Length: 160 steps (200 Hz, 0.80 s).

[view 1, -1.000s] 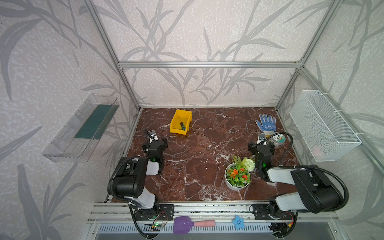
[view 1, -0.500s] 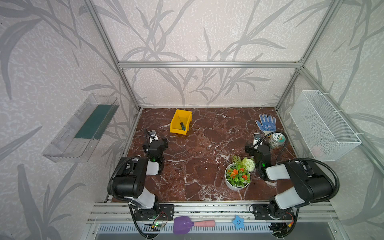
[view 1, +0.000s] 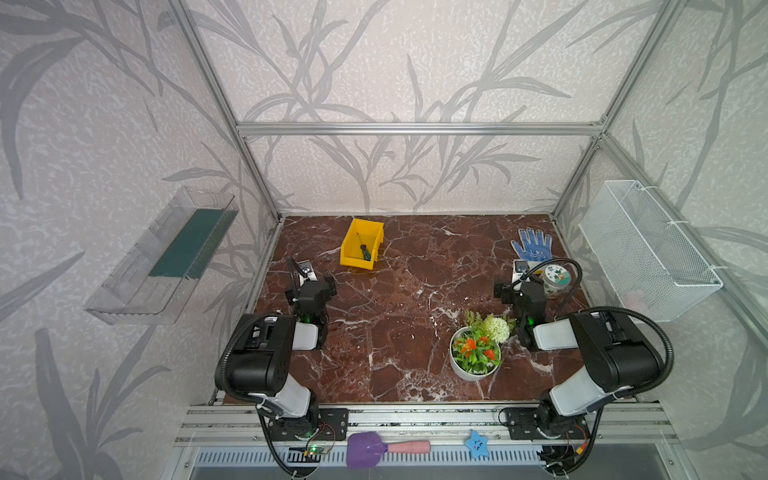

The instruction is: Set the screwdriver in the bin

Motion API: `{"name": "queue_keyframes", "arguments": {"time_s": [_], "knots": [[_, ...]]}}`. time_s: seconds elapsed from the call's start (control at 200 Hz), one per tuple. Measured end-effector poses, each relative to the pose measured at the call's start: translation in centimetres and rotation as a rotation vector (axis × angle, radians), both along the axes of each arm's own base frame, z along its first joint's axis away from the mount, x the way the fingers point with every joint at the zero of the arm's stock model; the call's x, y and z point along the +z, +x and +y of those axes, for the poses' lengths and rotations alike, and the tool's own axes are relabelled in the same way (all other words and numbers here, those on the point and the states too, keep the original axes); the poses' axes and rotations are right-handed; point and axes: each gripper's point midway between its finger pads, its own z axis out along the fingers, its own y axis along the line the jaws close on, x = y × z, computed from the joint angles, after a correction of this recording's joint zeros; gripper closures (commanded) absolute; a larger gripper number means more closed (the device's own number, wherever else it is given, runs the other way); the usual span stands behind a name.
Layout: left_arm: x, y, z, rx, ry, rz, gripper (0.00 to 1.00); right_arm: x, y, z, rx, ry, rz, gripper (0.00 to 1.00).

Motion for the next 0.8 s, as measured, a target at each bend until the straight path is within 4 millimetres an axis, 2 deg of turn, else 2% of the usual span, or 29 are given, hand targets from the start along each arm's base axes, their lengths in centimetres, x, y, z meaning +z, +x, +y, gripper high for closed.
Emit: {"name": "queue_keyframes", "arguments": {"time_s": [0.8], "knots": [[-0.01, 0.00, 0.00, 0.000, 0.000, 0.000, 0.01, -0.50, -0.12, 0.29, 0.015, 0.005, 0.021, 0.01]]}}
